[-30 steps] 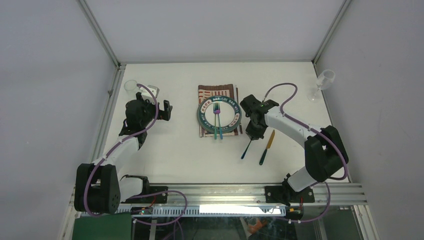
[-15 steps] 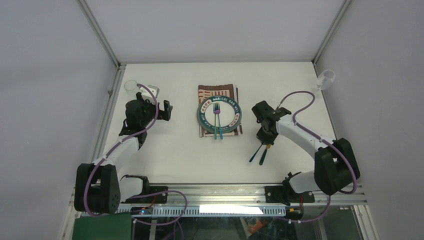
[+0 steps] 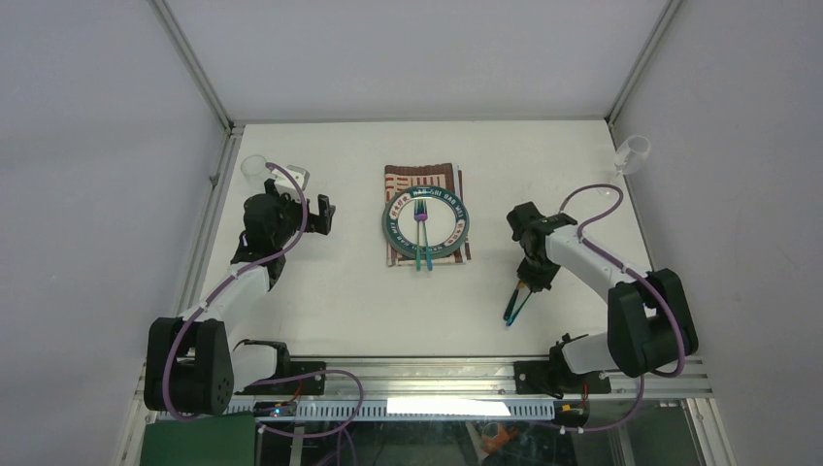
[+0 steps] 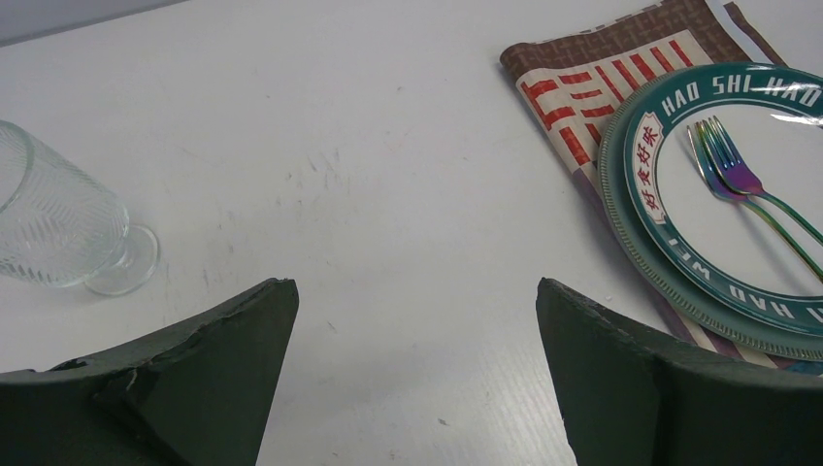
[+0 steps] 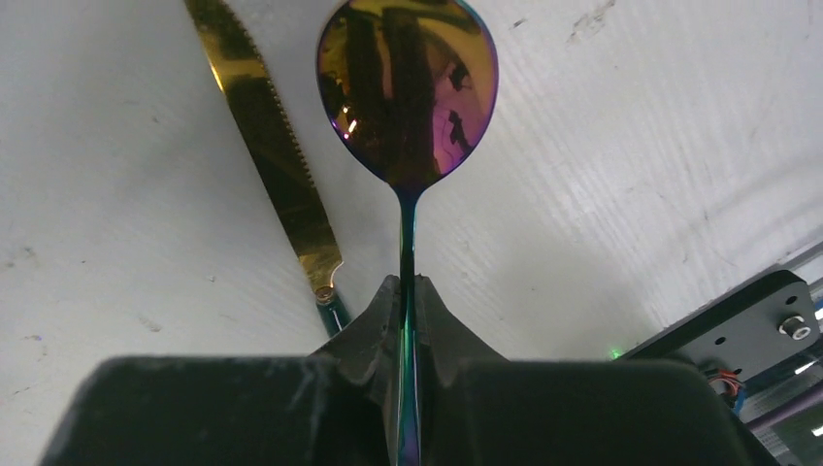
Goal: Set the dinner table for one person
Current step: Place the spoon at the center of the board.
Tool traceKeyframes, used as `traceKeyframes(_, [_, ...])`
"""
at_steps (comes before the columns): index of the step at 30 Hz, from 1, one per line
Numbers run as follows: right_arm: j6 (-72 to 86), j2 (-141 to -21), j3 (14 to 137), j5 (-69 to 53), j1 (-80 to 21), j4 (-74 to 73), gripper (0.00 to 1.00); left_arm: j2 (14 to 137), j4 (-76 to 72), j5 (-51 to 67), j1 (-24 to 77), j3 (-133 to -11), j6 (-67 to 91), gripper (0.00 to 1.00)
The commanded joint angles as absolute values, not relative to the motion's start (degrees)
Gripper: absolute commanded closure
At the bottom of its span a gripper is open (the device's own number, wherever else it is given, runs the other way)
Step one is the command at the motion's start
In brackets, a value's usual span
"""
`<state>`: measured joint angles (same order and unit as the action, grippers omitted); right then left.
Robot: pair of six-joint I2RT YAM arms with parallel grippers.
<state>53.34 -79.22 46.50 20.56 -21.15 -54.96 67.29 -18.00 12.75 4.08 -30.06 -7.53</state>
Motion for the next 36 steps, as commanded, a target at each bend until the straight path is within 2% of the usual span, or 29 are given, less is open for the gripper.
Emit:
traceKeyframes(1, [51.29, -79.16, 50.35, 24.64, -19.99, -58.11, 1.0, 66.52, -20.42, 14.69, 4.05, -30.98, -7.65, 0.01])
traceKeyframes(18, [45.73, -90.43, 54.59, 24.46, -17.48, -61.37, 1.0, 64.35, -21.01, 15.08, 4.05, -30.26, -7.73, 0.01])
traceKeyframes(36, [39.04, -96.61, 53.13, 13.07, -15.23, -54.52, 1.0, 64.09, -20.65, 14.6, 4.04, -30.32, -7.99, 0.01])
